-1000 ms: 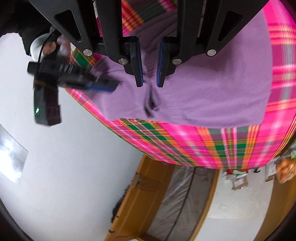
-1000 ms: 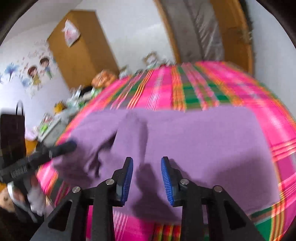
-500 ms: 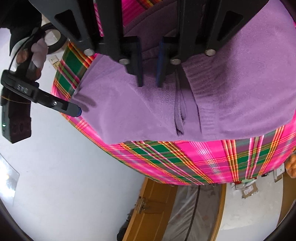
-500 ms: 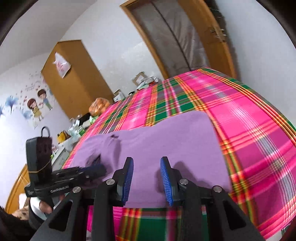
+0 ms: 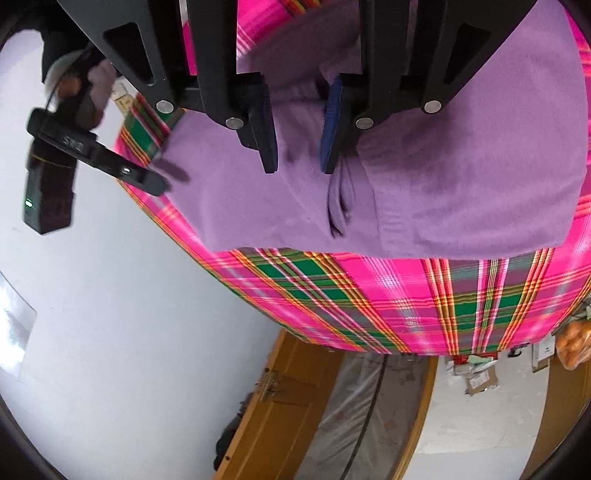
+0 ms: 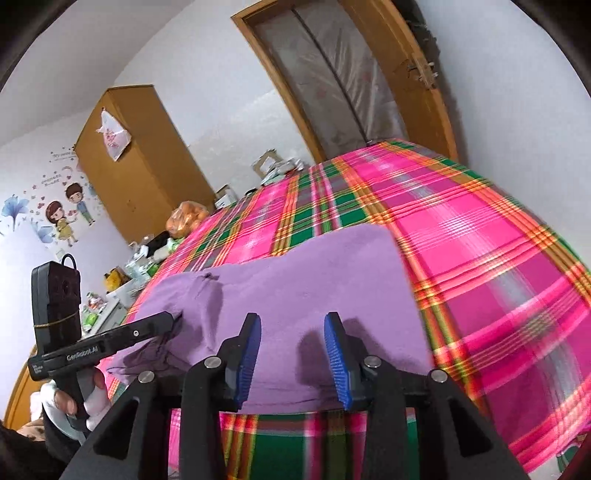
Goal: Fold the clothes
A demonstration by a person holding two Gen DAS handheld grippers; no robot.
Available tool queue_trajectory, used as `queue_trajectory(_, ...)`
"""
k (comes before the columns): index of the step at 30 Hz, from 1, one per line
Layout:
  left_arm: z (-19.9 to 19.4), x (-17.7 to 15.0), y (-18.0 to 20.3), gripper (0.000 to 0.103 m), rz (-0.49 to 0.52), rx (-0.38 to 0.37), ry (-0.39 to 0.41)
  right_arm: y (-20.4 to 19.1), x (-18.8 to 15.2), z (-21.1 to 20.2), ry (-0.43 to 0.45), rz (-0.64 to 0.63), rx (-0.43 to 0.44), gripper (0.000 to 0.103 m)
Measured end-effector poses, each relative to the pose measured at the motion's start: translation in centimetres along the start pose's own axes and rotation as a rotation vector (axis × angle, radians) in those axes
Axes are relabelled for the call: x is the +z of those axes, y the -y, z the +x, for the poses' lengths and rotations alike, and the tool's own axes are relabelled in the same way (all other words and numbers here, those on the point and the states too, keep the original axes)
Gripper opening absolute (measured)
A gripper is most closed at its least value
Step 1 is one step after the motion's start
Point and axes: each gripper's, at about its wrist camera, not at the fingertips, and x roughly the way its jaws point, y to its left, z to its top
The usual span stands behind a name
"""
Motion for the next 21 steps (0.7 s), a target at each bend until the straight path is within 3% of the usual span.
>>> queue_trajectory(8, 2.4, 0.1, 0.4, 0.026, 0.017, 0.039, -0.058, 3.4, 0.4, -1.0, 0.05, 0.112, -0.058, 0.037)
queue_trajectory(10, 2.2, 0.0, 0.5, 0.015, 0.026, 0.035, -0.054, 3.9, 0.4, -0.9, 0.05, 0.139, -0.06, 0.037)
queue_trajectory(11, 1.9, -0.1, 0.4, 0.0, 0.023, 0.027, -0.054, 4.2, 0.4, -0.8, 0.049, 0.151, -0.056, 0.037)
queue_trajectory(21, -0.9, -1.2, -0.4, 0.0, -0.058, -0.074, -0.036, 4.7, 0.5, -0.4, 0.06, 0.18, -0.027, 0.037)
